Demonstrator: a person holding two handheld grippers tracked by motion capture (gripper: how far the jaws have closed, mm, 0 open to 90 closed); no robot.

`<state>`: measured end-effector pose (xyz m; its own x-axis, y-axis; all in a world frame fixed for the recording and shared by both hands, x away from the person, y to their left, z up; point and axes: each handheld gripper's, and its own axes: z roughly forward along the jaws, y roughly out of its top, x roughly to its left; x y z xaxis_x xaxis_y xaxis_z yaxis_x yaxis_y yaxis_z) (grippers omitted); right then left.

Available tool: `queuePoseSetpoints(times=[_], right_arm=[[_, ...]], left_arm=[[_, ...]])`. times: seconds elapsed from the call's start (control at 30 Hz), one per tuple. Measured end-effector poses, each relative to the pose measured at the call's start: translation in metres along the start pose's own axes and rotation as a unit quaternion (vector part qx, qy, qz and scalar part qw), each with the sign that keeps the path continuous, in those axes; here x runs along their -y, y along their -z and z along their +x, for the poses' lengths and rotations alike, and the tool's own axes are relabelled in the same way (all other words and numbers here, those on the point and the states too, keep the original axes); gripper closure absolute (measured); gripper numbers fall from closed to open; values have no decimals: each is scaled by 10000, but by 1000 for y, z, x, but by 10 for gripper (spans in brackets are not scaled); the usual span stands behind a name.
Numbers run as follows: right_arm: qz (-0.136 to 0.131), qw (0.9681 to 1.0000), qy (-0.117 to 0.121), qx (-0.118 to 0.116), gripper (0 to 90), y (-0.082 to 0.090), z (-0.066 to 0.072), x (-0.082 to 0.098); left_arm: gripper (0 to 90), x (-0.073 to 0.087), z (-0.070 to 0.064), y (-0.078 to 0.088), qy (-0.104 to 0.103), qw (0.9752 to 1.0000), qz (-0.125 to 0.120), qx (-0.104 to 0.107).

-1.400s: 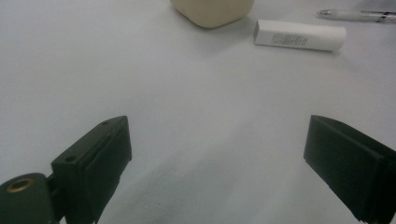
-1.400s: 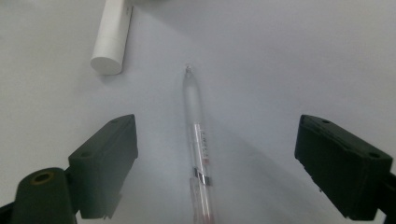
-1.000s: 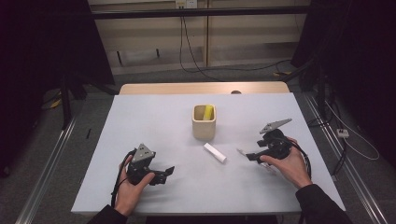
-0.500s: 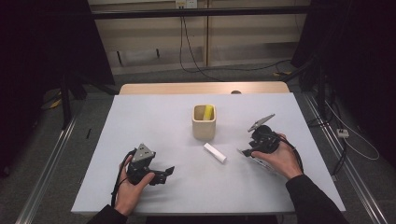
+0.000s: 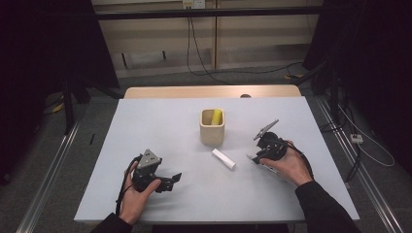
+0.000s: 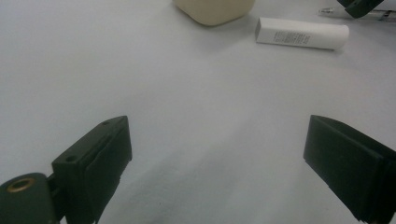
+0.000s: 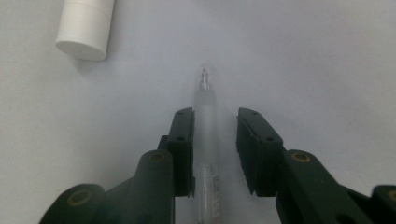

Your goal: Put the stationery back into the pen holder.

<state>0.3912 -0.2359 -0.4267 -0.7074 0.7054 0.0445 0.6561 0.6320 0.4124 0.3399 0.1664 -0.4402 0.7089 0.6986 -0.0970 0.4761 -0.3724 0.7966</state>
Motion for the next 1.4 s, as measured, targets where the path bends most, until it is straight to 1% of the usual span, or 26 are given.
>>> queuePoseSetpoints(times=[0.13, 0.3, 0.37, 0.47, 0.53, 0.67, 0.7, 0.73, 0.77, 0.8, 0.83, 0.87, 0.97, 1.1, 1.13, 1.27, 1.33, 1.4], right_arm=[[111, 9999, 54, 15, 723, -3, 2, 0], [141, 9998, 94, 77, 740, -3, 3, 0], [153, 9998, 60, 73, 762, -3, 4, 0], [159, 9998, 57, 78, 807, -3, 4, -1], [180, 9998, 57, 99, 813, -4, 5, -1], [247, 9996, 62, 157, 817, -4, 7, -3], [256, 9995, 73, 184, 818, -4, 8, -3], [257, 9994, 80, 200, 819, -4, 8, -3], [261, 9994, 70, 201, 819, -4, 8, -3], [258, 9994, 68, 204, 819, -3, 8, -3], [245, 9995, 61, 203, 819, -3, 9, -3], [224, 9996, 38, 187, 820, -3, 8, -3], [168, 9997, -10, 150, 820, -3, 7, -1], [86, 9998, -21, 164, 820, -1, 6, 0], [47, 9998, -7, 186, 820, 0, 6, 0], [-123, 9998, -58, 143, 820, 6, 5, 0], [-207, 9996, -48, 166, 820, 10, 6, -1], [-318, 9993, -95, 187, 820, 14, 6, -1]], left_arm=[[77, 0, -1, 0, 0, 10000, -6, 26], [76, 0, -1, 0, -16, 10000, 8, 34], [76, 0, -1, 0, -14, 10000, 20, 38], [76, 0, -1, 1, -20, 10000, -34, -12], [75, 0, 0, 1, 32, 10000, -47, -40], [75, 0, 0, 1, 18, 10000, -41, -35], [75, 0, -1, 1, 18, 9999, -39, -116], [75, 0, 0, 1, 10, 10000, -11, -17], [75, 0, 0, 1, 10, 10000, -10, -29], [75, 0, -1, 1, 17, 9999, -39, -102], [75, 0, 0, 1, 17, 10000, -23, -26], [75, 0, 0, 1, 10, 10000, -14, -8], [75, 0, 0, 1, 13, 10000, -13, 4], [75, 0, -1, 2, -20, 10000, -28, 7], [75, 0, -1, 1, -29, 10000, -21, 3], [75, 0, -1, 1, -24, 10000, -45, 2], [75, 0, -1, 2, -28, 10000, -25, 6], [74, 0, -1, 2, -21, 10000, -36, 11]])
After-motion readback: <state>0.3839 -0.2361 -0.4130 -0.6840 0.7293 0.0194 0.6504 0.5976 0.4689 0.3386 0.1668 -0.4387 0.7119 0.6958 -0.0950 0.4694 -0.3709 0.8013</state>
